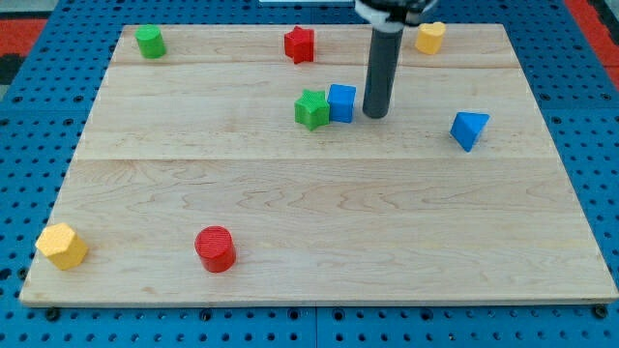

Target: Push the blue cube slightly down

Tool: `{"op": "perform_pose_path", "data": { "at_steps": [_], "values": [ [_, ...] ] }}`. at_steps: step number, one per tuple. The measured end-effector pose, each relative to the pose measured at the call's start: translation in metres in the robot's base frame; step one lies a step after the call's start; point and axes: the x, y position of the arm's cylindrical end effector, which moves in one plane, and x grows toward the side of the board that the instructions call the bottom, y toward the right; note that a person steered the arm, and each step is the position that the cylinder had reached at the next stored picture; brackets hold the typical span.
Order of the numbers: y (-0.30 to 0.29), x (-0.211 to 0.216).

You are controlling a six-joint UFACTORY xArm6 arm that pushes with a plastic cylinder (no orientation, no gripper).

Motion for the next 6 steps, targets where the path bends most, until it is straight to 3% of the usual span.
{"op": "perform_pose_path", "data": {
  "at_steps": [1,2,4,6],
  "values": [
    [0.002,-0.052],
    [-0.036,-0.062],
    [-0.016,0.053],
    [-0.055,0.065]
  ]
}}
